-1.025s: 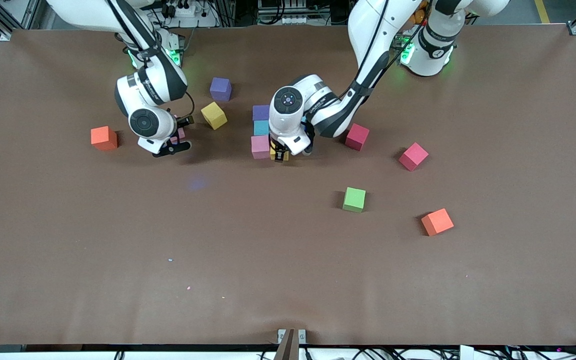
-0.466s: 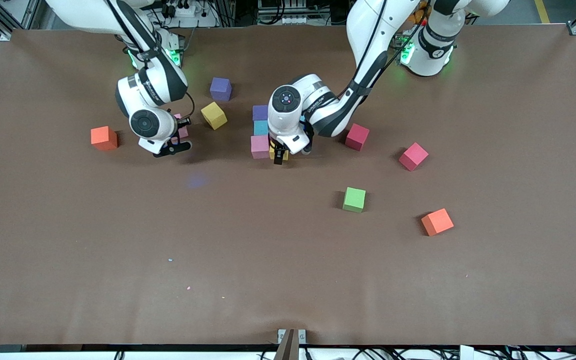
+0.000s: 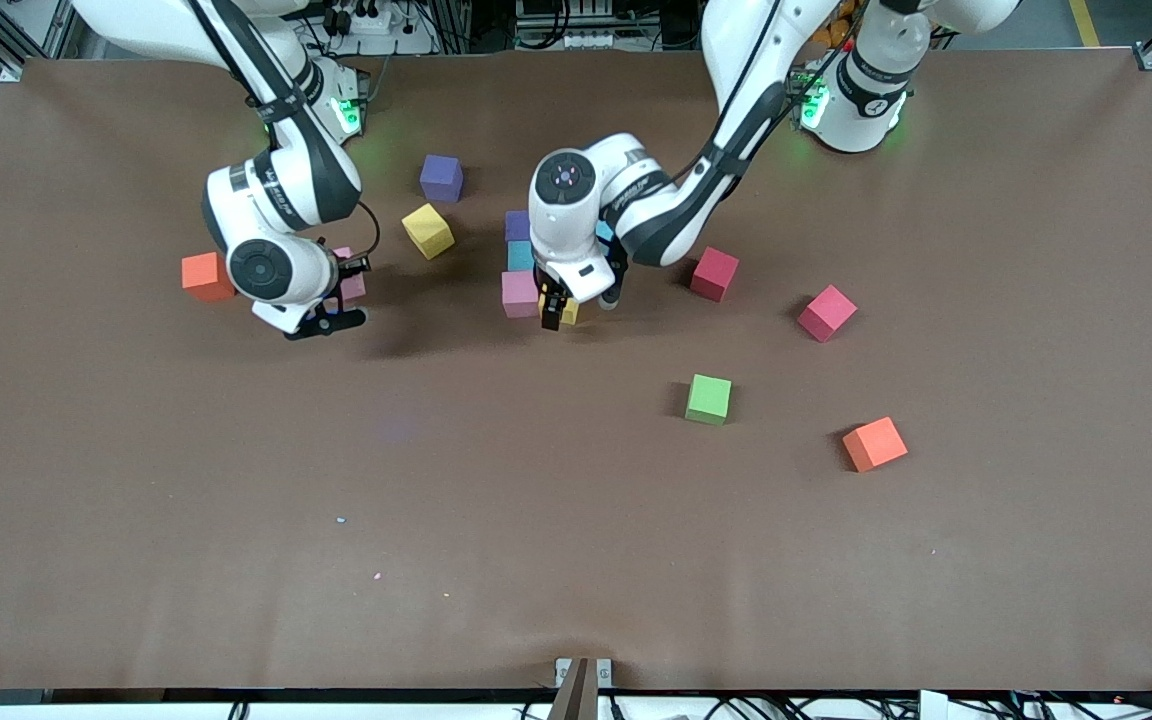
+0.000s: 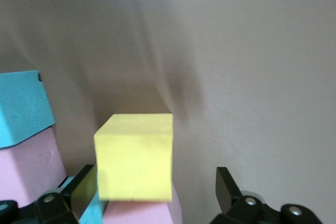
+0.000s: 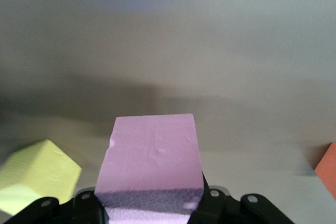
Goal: Arrange 11 blocks into digit 3
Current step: 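Open the left gripper on yellow while the right gripper lifts pink, then grasp the green block with the left gripper while the right gripper holds pink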
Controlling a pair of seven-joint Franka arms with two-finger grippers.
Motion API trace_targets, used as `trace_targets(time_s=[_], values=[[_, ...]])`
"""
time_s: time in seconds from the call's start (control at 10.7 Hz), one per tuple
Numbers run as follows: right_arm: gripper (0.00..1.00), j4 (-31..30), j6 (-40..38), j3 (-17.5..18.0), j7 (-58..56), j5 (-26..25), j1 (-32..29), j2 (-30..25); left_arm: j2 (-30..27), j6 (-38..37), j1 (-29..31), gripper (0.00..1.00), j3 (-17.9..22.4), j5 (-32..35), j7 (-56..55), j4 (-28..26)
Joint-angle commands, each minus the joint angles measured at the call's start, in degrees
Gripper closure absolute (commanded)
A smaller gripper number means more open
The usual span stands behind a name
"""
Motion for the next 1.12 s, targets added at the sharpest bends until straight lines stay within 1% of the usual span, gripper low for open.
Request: trace_targets(time_s=[0.0,0.19,0.28,0.37,0.56,0.75,0.93,1.03], values=[[1.00,9.45,-2.46,0.21,3.97,4.02,1.29,5.44,-5.28,-3.18,1.34,0.00,0.29,1.34,2.58,-1.38],[1.00,17.80,-1.76,0.30,10.65,4.04,3.74,12.54,-7.13,-6.25,3.71,0.00,0.29,1.34,6.35,-1.38],[1.00,20.62,-1.49,0.39,14.16,4.91,5.67,14.58,-7.83,-7.22,5.20,0.00,0.29,1.34,10.46,-1.56],[1.00,22.83,-1.23,0.39,17.77,7.96,7.86,15.73,-7.93,-8.54,7.39,0.00,0.29,1.52,17.46,-1.56],[1.00,24.86,0.17,0.39,21.82,10.01,11.30,17.49,-8.02,-8.72,12.40,0.00,0.20,1.52,34.41,-1.21],[1.00,30.90,0.44,0.39,28.15,10.10,14.73,22.05,-7.40,-8.64,16.10,0.00,0.29,1.52,53.13,-0.77],[1.00,35.13,0.70,0.04,29.83,9.57,17.63,25.57,-6.79,-8.64,19.00,0.00,0.29,1.60,68.26,-0.33],[1.00,36.72,0.79,0.03,30.71,9.31,17.82,26.63,-6.26,-8.64,20.32,0.00,0.29,1.60,74.60,0.02]])
